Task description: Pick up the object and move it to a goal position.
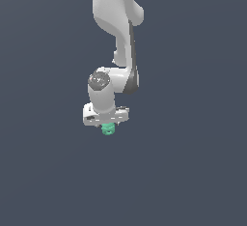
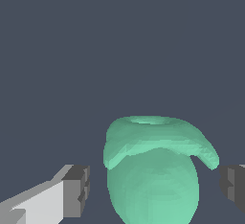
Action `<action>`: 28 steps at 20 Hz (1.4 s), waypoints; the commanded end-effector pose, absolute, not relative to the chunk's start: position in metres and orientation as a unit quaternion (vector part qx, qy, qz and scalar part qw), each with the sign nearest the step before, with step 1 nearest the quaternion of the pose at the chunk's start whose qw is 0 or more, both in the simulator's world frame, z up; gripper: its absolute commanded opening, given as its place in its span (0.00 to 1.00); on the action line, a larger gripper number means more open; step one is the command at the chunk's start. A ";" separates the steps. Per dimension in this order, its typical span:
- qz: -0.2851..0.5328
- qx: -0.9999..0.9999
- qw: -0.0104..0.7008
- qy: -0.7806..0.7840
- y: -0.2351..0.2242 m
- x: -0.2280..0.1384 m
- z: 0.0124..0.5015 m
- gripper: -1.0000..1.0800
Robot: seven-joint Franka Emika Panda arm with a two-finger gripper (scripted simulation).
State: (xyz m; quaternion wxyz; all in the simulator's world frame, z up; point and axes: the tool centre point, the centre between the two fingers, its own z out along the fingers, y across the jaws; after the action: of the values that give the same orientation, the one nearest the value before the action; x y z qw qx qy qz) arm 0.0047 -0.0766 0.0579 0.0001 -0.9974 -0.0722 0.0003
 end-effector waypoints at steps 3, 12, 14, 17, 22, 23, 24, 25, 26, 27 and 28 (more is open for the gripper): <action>0.000 -0.997 0.000 -0.073 -0.077 0.005 0.041 0.96; 0.000 -0.997 0.000 -0.073 -0.077 0.006 0.039 0.00; 0.000 -0.997 0.000 -0.073 -0.077 0.006 0.039 0.00; 0.000 -0.997 0.000 -0.073 -0.077 0.006 0.040 0.00; 0.000 -0.997 0.000 -0.073 -0.068 0.008 0.045 0.00; 0.000 -0.997 0.000 -0.073 -0.063 0.009 0.047 0.00; 0.000 -0.997 0.000 -0.073 -0.058 0.010 0.049 0.00; 0.000 -0.997 0.000 -0.073 -0.053 0.011 0.052 0.00; 0.000 -0.997 0.000 -0.073 -0.046 0.013 0.055 0.00; 0.000 -0.997 0.000 -0.073 -0.039 0.014 0.059 0.00; 0.000 -0.997 0.000 -0.073 -0.030 0.016 0.063 0.00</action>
State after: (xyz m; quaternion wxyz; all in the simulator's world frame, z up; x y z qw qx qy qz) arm 0.0135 -0.0424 0.0570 -0.0002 -0.9974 -0.0718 0.0001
